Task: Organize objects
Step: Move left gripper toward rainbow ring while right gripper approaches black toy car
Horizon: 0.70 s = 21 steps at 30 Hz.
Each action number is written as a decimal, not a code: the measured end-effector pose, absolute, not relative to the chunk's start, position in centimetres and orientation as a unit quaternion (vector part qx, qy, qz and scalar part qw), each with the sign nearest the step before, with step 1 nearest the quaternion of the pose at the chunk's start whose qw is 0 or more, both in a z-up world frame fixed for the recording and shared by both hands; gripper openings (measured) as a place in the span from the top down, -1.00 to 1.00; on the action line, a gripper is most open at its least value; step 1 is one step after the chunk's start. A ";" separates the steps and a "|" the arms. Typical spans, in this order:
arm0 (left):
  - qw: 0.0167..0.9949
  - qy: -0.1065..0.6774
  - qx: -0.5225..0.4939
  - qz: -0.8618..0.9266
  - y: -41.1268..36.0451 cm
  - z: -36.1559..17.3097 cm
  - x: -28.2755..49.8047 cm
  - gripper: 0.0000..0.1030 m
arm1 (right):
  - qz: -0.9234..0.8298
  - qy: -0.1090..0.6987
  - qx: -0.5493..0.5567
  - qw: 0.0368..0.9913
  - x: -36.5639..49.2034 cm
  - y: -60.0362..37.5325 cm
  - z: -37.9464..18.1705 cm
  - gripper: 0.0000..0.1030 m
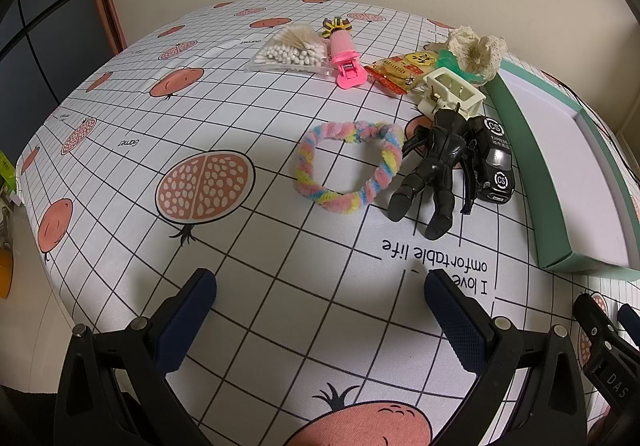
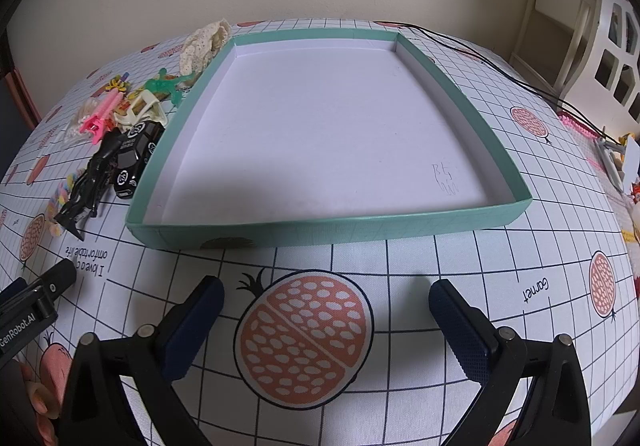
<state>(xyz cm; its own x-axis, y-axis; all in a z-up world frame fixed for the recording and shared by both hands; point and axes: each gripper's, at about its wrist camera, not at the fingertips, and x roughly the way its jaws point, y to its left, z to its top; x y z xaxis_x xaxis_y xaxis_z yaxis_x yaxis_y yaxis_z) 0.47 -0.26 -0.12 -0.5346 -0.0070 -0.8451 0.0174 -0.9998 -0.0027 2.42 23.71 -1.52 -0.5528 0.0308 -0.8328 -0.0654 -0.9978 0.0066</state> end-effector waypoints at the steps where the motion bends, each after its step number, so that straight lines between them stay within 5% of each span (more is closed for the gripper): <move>1: 0.007 0.005 0.482 -0.876 -0.2 -0.1 0.5 -1.00 | 0.881 0.018 -0.472 0.027 2.4 23.7 -1.5 -1.00; 21: 0.001 0.032 0.486 -0.874 -0.6 0.1 0.2 -1.00 | 0.880 0.013 -0.475 0.016 2.7 23.7 -1.2 -1.00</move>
